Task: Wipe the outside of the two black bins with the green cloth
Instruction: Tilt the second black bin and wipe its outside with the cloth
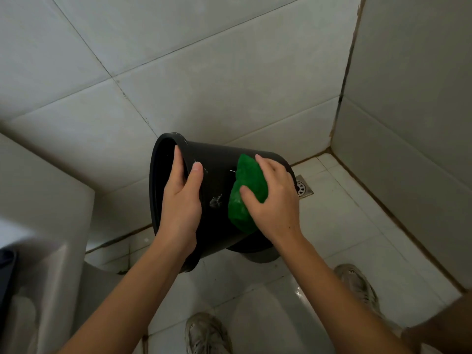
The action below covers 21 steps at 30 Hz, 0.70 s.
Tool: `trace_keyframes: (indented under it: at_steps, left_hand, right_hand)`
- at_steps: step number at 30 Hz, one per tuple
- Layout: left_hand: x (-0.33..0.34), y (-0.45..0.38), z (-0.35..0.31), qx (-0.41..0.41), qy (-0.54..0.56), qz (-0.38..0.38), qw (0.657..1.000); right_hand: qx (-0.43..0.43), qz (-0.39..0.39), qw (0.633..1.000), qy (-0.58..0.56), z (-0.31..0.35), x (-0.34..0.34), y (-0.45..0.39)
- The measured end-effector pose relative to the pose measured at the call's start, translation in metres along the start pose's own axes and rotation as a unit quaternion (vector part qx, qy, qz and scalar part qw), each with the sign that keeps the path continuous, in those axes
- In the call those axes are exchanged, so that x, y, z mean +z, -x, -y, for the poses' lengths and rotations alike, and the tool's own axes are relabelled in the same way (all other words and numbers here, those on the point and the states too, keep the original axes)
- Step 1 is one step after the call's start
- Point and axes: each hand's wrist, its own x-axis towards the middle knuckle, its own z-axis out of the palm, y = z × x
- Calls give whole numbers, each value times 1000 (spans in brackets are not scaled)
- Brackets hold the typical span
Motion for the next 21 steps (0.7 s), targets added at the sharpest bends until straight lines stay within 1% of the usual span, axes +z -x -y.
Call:
trace_keyframes:
  at_steps: [2,4,7,9,11,15,18,21]
  left_hand:
    - [1,-5,-2,-9,6,-4,1000]
    - [3,-8,-2,-17,16,1,1000]
    - [7,-5,2,-5,0,38,999]
    - [8,1,8,29,-44,65,996]
    - [8,9,14,61,-91,75,991]
    - [3,19,25,98,-147,77,981]
    - [-3,17,23,94,-140,79,983]
    - [-4,10,16,68,-94,78,990]
  right_hand:
    - [-13,37,999,2,-10,-1,4]
    - [3,43,999,-16,-16,0,1]
    - [16,-7,999,-33,-13,3,-6]
    - [20,-61,997,-44,-13,4,-8]
    - [25,-96,993,-67,-15,3,-10]
    - [0,-120,992,-39,-16,6,-10]
    - [-25,-135,989,-46,-4,7,-9]
    - [-120,-127,984,-48,18,12,4]
